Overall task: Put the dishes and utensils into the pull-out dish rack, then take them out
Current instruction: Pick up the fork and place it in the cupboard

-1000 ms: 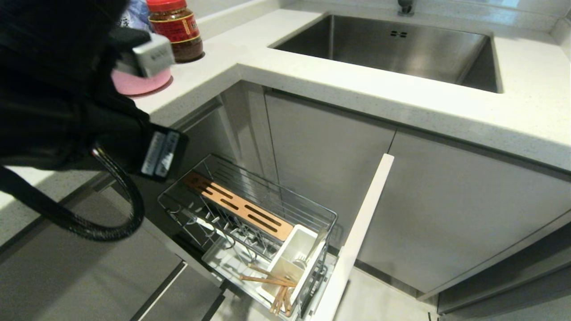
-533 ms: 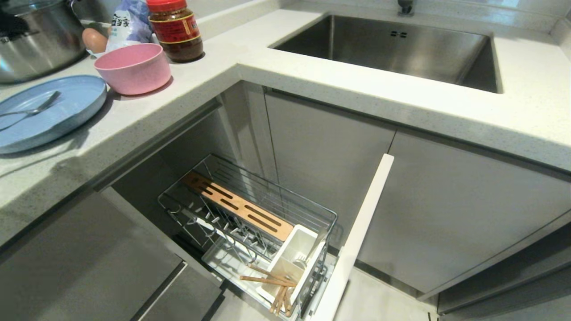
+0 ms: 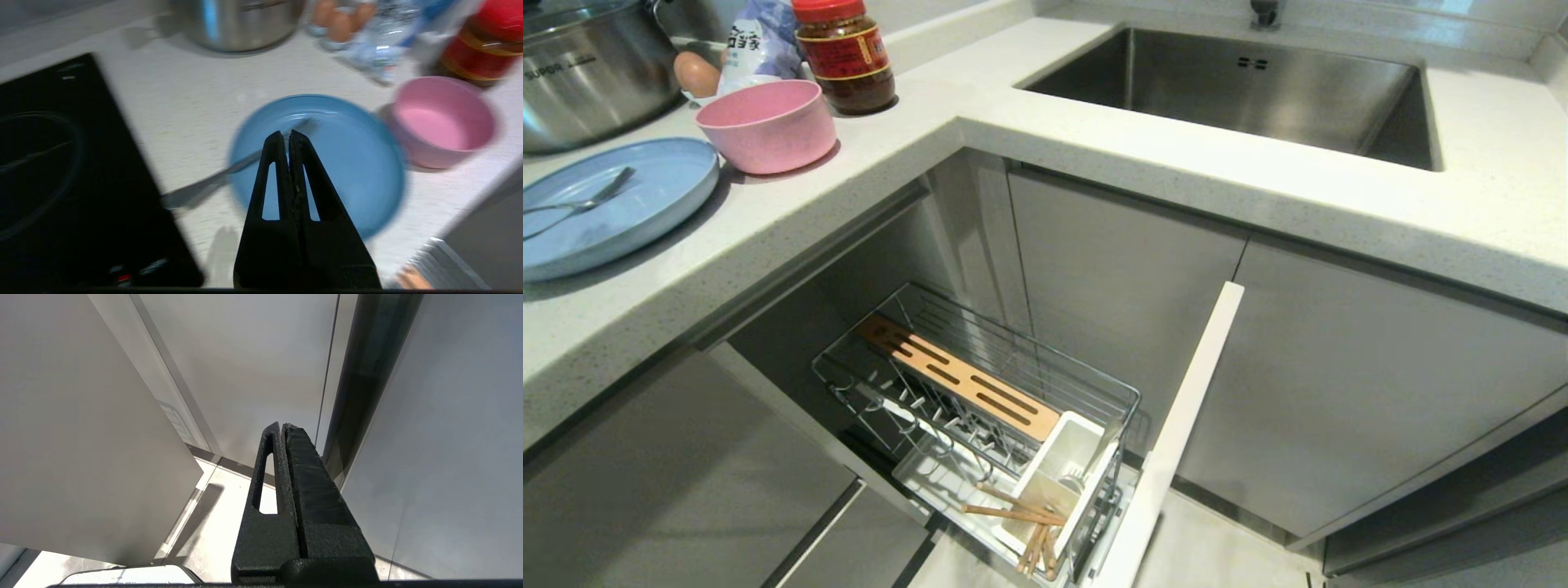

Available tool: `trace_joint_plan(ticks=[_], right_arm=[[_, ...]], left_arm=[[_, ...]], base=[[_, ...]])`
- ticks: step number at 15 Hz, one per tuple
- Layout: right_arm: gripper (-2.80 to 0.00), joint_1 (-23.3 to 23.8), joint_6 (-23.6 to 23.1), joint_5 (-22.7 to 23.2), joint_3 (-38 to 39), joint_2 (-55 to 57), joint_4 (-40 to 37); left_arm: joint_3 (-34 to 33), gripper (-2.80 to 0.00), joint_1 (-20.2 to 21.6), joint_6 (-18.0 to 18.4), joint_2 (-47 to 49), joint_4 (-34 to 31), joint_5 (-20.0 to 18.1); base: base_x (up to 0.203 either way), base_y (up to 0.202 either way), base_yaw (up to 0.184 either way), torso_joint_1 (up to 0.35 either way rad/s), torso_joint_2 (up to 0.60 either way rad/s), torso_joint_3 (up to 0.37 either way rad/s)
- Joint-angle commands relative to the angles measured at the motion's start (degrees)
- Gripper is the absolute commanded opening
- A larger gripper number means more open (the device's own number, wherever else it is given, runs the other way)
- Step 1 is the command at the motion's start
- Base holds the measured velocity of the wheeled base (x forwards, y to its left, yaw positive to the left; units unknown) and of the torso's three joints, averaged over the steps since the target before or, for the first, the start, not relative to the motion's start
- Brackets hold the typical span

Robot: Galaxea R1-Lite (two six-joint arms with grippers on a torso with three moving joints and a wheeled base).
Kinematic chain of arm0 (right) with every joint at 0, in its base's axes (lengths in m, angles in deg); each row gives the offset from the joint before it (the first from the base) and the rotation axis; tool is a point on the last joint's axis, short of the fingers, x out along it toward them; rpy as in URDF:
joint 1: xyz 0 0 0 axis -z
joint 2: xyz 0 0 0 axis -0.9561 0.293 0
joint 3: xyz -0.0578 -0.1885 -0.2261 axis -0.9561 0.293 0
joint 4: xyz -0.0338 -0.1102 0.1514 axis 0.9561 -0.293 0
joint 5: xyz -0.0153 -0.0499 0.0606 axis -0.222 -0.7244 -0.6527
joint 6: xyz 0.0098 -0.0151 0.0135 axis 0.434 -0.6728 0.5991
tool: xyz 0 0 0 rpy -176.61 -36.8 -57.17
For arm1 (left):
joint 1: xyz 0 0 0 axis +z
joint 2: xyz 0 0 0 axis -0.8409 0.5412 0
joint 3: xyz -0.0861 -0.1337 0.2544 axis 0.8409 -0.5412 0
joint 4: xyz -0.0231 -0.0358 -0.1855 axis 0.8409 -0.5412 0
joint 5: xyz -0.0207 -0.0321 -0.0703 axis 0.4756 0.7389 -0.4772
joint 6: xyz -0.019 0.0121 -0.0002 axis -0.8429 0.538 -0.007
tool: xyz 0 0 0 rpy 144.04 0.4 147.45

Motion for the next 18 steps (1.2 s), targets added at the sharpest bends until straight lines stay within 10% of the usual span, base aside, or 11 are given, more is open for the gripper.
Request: trace_joint_plan(ticks=[1,5,14,15,18], right_arm=[[-2.8,0.0,0.0,0.0,0.0,-0.2,0.0],[-2.8,0.0,0.0,0.0,0.0,-0.2,0.0],[-2.8,0.0,0.0,0.0,0.0,-0.2,0.0],[-2.8,0.0,0.0,0.0,0.0,-0.2,0.0],[-2.8,0.0,0.0,0.0,0.0,-0.2,0.0]], left_arm=[[-0.6,-2.8,11.0,2.2,1.5,-0.3,-4.2],[-0.6,-2.8,31.5,9.7,5.9,-0.5,-26.4],[4.8,-2.8,35.8,26.5,14.5,-14.8,-46.7],[4.8,0.0,35.8,27.2,14.7,-15.0,-48.4],[4.7,0.0,35.8,27.7,15.9,-14.8,-50.6]], base=[[0.0,0.0,0.0,0.0,0.0,0.0],[0.0,0.0,0.0,0.0,0.0,0.0],[0.0,0.0,0.0,0.0,0.0,0.0],[0.0,0.0,0.0,0.0,0.0,0.0],[0.0,0.0,0.0,0.0,0.0,0.0]])
